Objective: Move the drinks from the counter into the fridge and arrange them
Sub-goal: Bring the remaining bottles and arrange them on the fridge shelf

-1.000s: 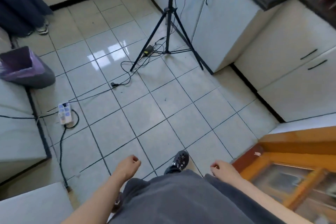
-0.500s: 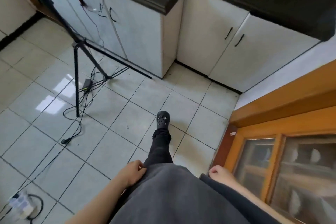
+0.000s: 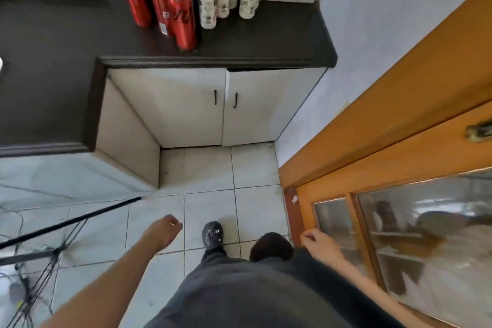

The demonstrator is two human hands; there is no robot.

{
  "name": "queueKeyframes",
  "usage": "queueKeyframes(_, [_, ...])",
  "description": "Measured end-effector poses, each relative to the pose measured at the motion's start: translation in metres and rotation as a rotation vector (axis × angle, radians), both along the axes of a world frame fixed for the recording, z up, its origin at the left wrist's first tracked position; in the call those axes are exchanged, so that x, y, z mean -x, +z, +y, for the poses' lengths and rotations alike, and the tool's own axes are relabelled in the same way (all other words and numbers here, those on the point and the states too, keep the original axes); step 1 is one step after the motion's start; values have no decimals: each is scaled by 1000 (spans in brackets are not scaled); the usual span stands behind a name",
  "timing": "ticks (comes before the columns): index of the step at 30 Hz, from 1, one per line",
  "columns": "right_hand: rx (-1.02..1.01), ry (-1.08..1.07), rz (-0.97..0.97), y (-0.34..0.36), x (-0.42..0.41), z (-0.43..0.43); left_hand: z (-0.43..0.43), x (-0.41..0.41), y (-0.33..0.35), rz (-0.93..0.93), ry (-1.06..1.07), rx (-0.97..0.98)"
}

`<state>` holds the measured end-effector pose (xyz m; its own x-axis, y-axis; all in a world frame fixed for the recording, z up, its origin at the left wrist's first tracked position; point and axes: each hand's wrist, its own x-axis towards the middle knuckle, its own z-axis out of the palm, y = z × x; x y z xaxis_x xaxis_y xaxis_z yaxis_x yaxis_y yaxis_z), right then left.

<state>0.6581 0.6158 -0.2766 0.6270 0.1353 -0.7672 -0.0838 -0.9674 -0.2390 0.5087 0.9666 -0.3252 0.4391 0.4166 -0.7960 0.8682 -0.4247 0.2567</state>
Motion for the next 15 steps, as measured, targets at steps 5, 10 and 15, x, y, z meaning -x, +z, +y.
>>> queueKeyframes(5, [-11, -13, 44, 2, -15, 27, 39, -76, 7, -101, 99, 35])
queueKeyframes(10, [36, -51, 114, -15, -63, 35, 30, -115, 6, -93, 148, 160])
queueKeyframes(15, [9, 48, 37, -25, -170, 82, 25, -146, 9, -37, 305, 267])
